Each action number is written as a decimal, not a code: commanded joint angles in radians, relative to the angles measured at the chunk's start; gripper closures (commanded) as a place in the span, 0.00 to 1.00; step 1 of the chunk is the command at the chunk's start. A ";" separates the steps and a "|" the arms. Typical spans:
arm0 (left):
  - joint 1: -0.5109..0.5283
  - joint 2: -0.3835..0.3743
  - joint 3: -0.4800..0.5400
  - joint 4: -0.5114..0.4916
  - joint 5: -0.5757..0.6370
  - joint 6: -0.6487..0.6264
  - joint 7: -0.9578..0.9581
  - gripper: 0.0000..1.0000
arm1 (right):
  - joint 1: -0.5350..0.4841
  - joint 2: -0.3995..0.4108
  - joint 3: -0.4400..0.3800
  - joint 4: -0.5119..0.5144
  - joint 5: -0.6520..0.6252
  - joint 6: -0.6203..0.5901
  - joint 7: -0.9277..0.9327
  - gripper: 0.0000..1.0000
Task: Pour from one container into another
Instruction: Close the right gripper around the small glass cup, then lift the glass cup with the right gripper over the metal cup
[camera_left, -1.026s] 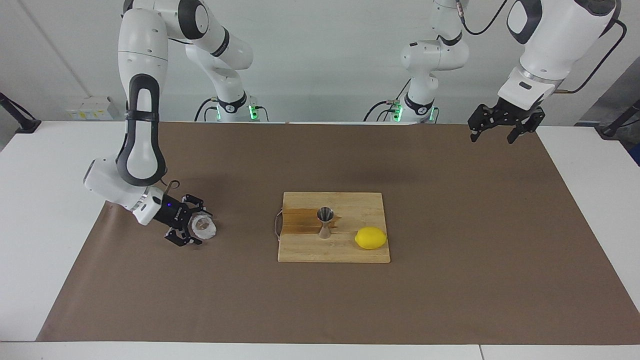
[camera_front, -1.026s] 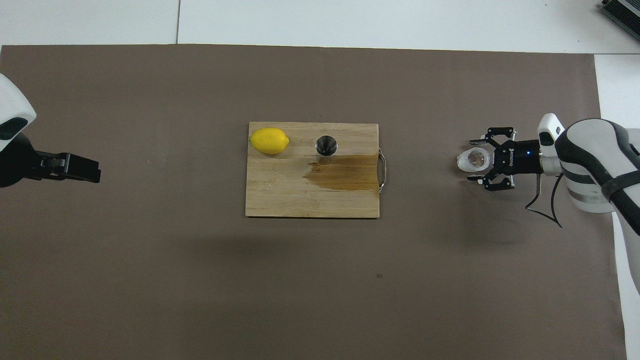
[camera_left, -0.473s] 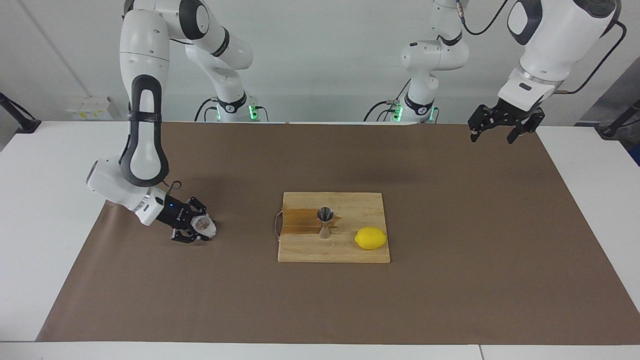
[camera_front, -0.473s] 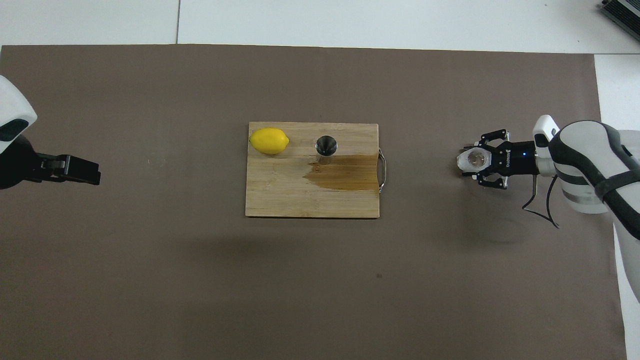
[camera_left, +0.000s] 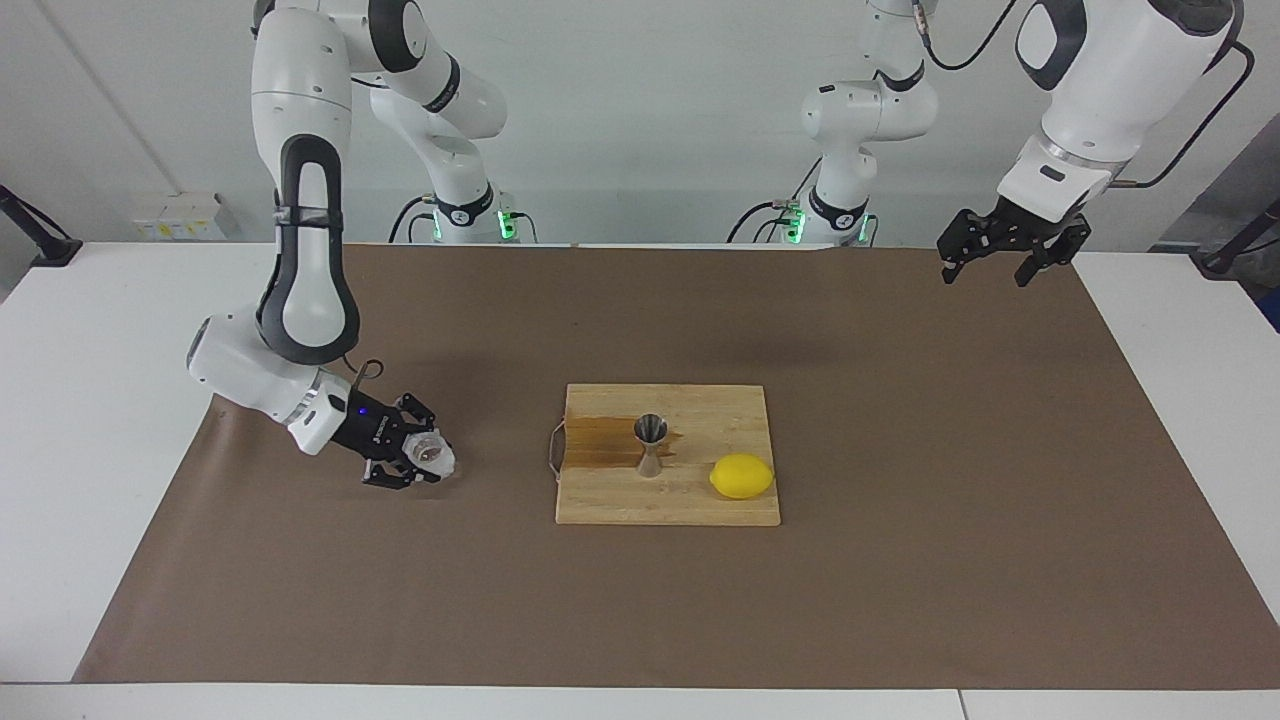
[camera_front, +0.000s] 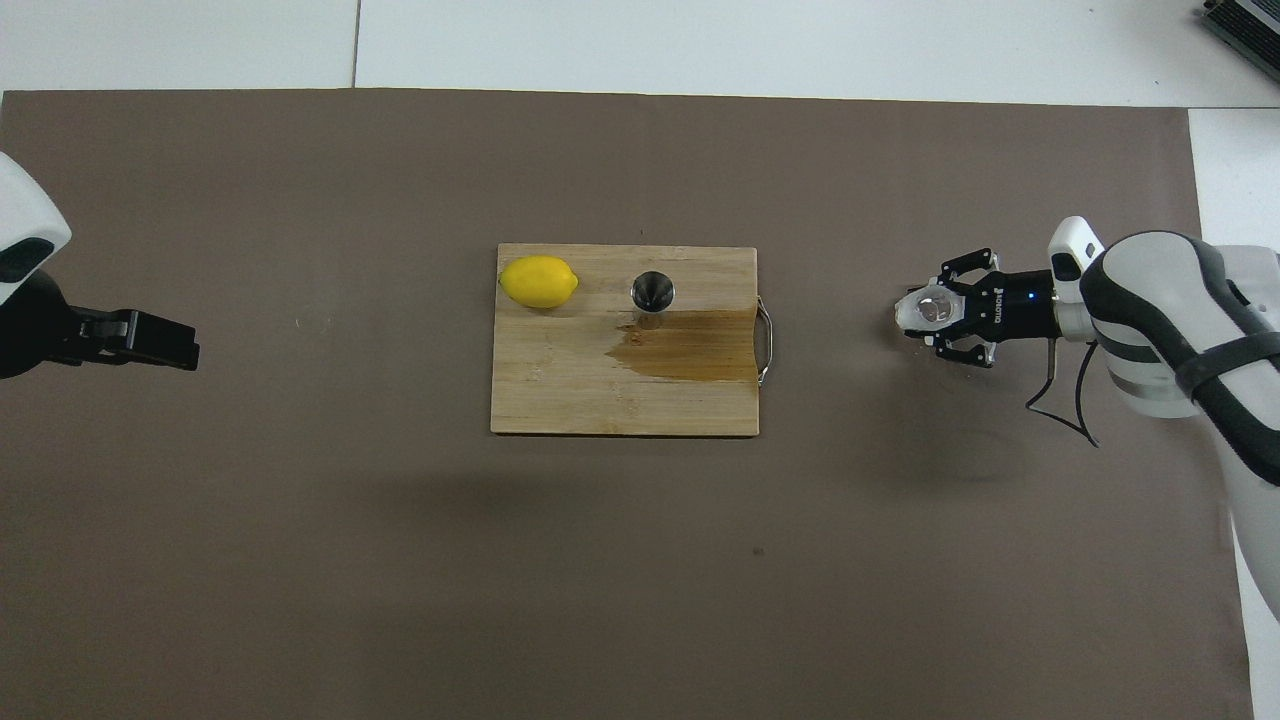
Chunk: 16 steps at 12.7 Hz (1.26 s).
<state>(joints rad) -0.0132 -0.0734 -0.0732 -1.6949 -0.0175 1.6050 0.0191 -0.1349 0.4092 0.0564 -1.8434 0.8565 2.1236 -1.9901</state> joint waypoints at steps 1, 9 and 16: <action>-0.007 -0.022 0.007 -0.019 0.010 -0.007 0.005 0.00 | 0.081 -0.094 0.005 0.006 -0.112 0.002 0.239 0.64; 0.007 -0.022 0.009 -0.017 0.010 -0.008 0.009 0.00 | 0.299 -0.113 0.003 0.070 -0.281 0.022 0.526 0.64; -0.010 -0.025 0.009 -0.020 0.010 -0.023 0.009 0.00 | 0.406 -0.105 0.003 0.116 -0.458 0.143 0.743 0.64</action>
<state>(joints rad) -0.0101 -0.0735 -0.0706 -1.6949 -0.0175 1.5936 0.0191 0.2521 0.2924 0.0600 -1.7432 0.4363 2.2250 -1.2978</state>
